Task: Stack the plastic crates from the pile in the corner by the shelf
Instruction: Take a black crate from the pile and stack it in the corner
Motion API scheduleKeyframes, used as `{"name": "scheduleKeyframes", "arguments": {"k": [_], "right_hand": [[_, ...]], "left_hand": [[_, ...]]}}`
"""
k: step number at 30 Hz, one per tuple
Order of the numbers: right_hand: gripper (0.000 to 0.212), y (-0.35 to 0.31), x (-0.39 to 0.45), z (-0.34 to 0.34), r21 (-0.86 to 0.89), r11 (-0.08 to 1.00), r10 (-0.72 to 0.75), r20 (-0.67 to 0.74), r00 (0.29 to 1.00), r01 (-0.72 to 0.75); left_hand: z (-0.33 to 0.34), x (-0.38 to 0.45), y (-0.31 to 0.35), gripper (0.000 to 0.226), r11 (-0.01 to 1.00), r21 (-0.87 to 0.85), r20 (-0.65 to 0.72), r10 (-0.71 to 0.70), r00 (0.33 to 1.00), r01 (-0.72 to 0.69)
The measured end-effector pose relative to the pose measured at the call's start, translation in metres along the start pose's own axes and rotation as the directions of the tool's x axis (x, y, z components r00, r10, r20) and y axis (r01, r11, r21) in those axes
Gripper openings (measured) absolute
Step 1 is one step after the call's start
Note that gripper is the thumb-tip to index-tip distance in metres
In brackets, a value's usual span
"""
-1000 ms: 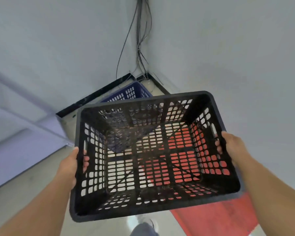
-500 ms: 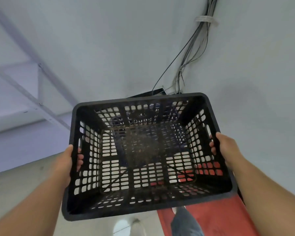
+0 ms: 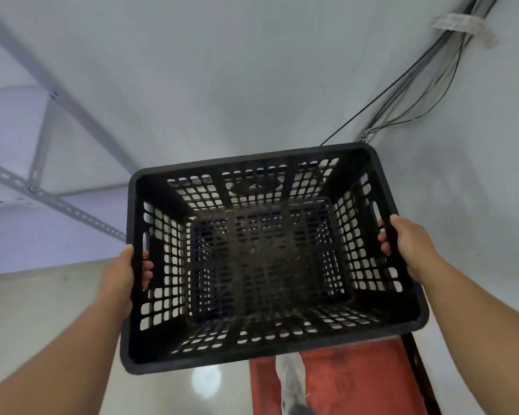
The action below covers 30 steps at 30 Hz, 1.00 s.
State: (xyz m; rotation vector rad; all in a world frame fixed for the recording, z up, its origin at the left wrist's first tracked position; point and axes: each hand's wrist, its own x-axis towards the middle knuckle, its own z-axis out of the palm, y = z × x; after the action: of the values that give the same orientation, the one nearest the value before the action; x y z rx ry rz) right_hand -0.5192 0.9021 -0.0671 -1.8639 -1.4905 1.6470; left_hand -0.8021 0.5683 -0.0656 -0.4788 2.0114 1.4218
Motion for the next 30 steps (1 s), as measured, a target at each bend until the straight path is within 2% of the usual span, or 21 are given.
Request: {"name": "scheduleKeyframes", "arguments": {"k": [9, 17, 22, 30], "right_hand": [[0.031, -0.014, 0.053, 0.012, -0.068, 0.997, 0.028, 0.062, 0.998, -0.023], [0.032, -0.006, 0.042, 0.003, -0.076, 0.993, 0.092, 0.09, 0.992, -0.086], [0.033, 0.005, 0.035, 0.0, -0.069, 0.995, 0.081, 0.08, 0.994, -0.075], [0.036, 0.002, 0.036, 0.002, -0.074, 0.997, 0.017, 0.013, 1.0, -0.016]], "left_hand": [[0.032, 0.036, 0.003, 0.036, 0.998, 0.06, -0.022, -0.012, 1.0, 0.013], [0.023, 0.036, 0.0, 0.042, 0.992, 0.125, 0.004, -0.034, 0.999, 0.034], [0.018, 0.036, -0.003, 0.042, 0.988, 0.153, 0.018, -0.016, 1.0, 0.013], [0.024, 0.029, -0.005, 0.038, 0.997, 0.064, 0.012, -0.046, 0.999, 0.045]]}}
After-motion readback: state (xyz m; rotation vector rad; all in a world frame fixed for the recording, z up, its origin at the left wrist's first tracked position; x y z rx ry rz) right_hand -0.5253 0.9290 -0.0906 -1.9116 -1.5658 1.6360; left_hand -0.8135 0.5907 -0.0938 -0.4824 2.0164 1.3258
